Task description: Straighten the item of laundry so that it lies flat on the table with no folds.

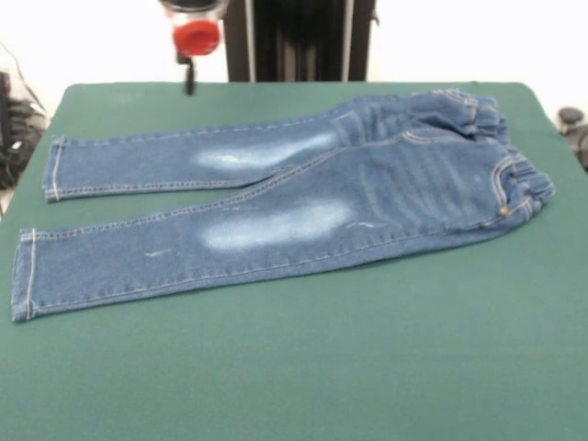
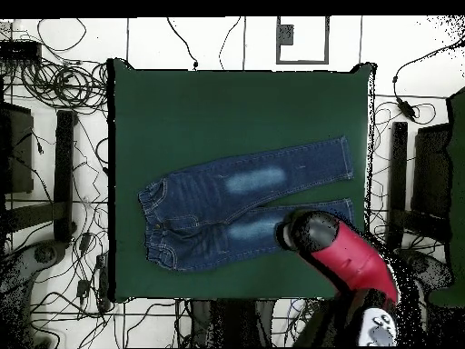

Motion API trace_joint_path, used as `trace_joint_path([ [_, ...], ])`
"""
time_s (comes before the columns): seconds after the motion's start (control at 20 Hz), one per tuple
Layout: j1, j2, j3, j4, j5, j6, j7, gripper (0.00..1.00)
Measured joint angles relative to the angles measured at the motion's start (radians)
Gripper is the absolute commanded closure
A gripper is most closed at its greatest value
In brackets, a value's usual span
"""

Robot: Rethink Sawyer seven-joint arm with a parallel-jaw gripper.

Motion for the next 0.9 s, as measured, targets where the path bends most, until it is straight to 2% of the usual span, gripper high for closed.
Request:
trace_joint_path([
  [0.3,-0.1,0.019,0.009,-0.048,-0.059,-0.025,0.0,0.0],
  [0.5,-0.164,0.044,0.03,-0.069,-0.098,-0.091,0.0,0.0],
  [0.9,-0.224,0.081,0.094,-0.074,-0.138,-0.189,0.0,0.0],
])
